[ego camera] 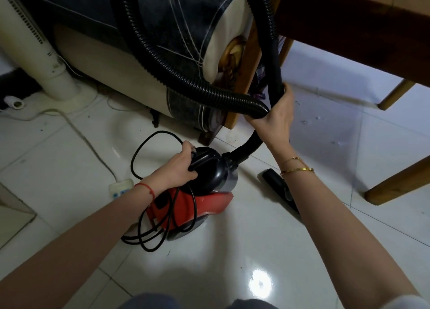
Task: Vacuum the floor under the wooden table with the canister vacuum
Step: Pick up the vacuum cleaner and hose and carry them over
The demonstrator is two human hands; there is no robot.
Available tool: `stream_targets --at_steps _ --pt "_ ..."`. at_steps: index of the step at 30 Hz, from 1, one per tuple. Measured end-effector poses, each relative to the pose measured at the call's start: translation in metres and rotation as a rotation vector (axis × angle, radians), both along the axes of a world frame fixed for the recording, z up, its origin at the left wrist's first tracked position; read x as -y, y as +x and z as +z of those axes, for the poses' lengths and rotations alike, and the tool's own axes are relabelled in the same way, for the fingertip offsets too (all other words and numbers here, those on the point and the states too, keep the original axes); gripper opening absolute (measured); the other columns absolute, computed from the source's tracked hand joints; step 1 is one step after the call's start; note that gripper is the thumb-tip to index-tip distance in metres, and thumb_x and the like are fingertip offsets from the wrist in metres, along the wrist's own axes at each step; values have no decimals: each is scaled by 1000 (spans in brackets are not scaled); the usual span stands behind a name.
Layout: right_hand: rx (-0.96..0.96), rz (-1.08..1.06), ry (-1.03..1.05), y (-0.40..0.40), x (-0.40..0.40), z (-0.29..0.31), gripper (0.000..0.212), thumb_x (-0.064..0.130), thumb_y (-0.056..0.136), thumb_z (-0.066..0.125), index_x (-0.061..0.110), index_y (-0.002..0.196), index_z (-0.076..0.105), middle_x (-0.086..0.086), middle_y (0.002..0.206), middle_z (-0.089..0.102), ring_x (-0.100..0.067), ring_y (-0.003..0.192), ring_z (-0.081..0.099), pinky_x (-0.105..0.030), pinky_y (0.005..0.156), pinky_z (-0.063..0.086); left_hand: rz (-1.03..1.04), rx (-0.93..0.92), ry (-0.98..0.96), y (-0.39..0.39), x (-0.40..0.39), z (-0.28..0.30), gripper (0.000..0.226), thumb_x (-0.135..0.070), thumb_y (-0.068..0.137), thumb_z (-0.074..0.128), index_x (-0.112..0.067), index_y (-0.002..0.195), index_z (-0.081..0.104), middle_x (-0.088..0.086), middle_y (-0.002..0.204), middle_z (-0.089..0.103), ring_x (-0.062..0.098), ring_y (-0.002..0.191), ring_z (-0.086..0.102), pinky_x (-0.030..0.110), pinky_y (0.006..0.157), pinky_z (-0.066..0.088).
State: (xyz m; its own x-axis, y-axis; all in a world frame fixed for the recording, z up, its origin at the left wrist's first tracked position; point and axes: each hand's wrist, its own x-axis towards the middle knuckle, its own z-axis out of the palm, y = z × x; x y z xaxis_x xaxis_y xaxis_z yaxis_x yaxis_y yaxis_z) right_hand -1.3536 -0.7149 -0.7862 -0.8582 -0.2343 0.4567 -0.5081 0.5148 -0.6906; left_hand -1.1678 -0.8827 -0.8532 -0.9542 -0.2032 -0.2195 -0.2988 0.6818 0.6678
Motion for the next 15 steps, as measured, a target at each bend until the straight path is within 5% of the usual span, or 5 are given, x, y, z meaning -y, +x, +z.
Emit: stream_targets --at_steps 4,11,15 --pt "27 2 15 -7 4 2 90 51 59 77 18 131 34 9 118 44 -10 111 46 -38 97 47 61 -70 36 7 0 -4 47 -20 86 68 -15 107 27 2 99 53 13 83 58 24 68 48" --pt "164 18 73 -16 12 -3 103 61 52 74 18 134 30 -2 123 47 -22 113 49 -48 93 48 146 -82 141 12 -6 1 22 -30 99 43 -15 105 29 8 84 54 22 70 55 38 63 45" --pt "191 38 92 -15 15 -2 110 61 50 72 14 138 27 -5 125 46 -23 116 48 -48 95 48 182 -120 141 17 -7 3 14 -23 101 39 -11 107 33 0 74 48 12 60 46 30 60 39"
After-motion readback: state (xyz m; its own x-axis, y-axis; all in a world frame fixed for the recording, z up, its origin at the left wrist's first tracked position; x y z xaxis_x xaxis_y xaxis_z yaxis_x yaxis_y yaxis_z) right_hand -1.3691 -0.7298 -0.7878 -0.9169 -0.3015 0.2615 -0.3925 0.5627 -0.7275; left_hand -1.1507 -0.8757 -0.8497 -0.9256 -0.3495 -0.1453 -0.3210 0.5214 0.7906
